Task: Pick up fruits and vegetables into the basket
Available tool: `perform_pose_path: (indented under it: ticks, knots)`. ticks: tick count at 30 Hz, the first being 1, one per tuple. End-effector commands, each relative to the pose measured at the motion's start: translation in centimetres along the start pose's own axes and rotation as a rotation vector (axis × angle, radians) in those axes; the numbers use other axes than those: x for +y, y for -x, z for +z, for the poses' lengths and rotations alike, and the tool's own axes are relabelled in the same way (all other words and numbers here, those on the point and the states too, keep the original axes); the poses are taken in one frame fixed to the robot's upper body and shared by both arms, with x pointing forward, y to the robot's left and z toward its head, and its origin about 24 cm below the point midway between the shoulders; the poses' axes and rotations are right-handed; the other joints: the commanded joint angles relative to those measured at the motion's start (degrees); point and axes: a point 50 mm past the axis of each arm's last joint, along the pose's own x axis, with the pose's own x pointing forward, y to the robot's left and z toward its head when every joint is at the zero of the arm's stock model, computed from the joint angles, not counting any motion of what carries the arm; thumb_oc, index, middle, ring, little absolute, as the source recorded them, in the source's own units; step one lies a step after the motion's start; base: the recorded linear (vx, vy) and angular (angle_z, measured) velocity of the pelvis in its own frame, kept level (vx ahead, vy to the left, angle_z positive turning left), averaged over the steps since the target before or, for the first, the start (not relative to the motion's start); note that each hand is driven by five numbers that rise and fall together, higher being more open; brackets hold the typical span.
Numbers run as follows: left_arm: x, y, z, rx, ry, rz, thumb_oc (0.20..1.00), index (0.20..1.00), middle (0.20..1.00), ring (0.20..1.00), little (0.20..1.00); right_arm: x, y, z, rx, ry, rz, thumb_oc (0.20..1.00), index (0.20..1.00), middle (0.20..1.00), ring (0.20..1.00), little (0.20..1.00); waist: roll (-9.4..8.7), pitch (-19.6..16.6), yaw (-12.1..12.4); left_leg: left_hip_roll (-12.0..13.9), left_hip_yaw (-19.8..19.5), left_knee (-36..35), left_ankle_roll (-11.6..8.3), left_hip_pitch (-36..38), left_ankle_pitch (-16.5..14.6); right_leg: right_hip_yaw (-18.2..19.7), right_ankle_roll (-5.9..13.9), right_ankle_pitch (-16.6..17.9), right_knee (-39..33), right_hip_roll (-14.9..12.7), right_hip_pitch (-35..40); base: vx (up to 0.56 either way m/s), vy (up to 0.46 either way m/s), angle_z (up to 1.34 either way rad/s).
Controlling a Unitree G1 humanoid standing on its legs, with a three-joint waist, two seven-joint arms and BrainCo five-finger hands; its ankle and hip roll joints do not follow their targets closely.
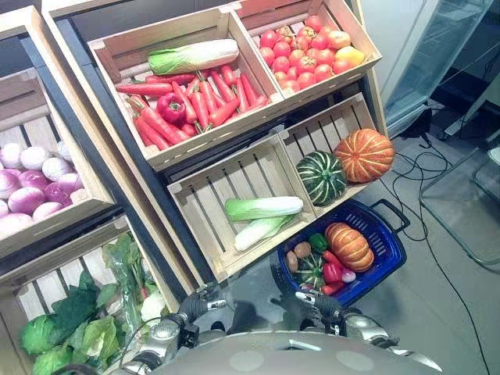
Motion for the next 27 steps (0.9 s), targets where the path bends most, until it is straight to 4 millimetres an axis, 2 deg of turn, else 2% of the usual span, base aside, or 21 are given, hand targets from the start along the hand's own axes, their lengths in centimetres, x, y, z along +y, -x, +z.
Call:
perform_pose_path:
  ticks: [1,11,17,23,27]
  knots:
    - [0.4,-0.8,2.1,-0.061,-0.032,0.012,1.000,1.000,1.000,1.000,1.000,0.4,-0.4,0.9,0.008,0.033,0.022,1.000,1.000,1.000,1.000,1.000,-2.39,2.76,1.10,-2.91,1.23,4.28,3.82,1.11,-6.25,-1.33,0.08,-3.18,5.58,-0.60,0.55,-0.01,0.016,0.19]
    - [0.3,-0.8,2.9,-0.121,-0.071,0.001,1.000,1.000,1.000,1.000,1.000,0.4,-0.5,1.2,-0.016,0.034,0.020,1.000,1.000,1.000,1.000,1.000,-2.37,2.91,1.12,-2.86,1.22,4.19,3.78,1.07,-6.17,-1.26,0.05,-3.19,5.63,-0.52,0.41,0.00,0.000,0.00]
    - [0.3,-0.8,4.1,-0.206,-0.128,0.021,1.000,1.000,1.000,1.000,1.000,0.3,-0.4,1.6,-0.047,0.038,0.008,1.000,1.000,1.000,1.000,1.000,-2.29,3.10,1.10,-2.84,1.25,4.28,3.76,0.95,-6.15,-1.16,0.08,-3.20,5.74,-0.50,0.24,0.00,0.000,0.00]
    - [0.9,-0.3,7.7,-0.425,-0.183,0.095,1.000,1.000,1.000,1.000,1.000,0.0,-0.3,3.0,-0.139,0.042,-0.016,1.000,1.000,1.000,1.000,1.000,-2.33,3.79,1.16,-2.68,1.24,4.22,3.65,0.82,-6.12,-1.00,0.10,-3.15,5.91,-0.50,-0.09,0.00,0.000,0.00]
    - [2.1,1.7,13.2,-0.709,-0.263,0.204,1.000,1.000,1.000,1.000,1.000,-0.5,0.3,5.6,-0.293,0.040,-0.033,1.000,1.000,1.000,1.000,1.000,-2.64,4.71,1.49,-2.44,1.04,4.33,3.61,0.38,-6.06,-0.84,-0.08,-2.95,5.85,-0.58,-0.38,0.00,0.000,0.00]
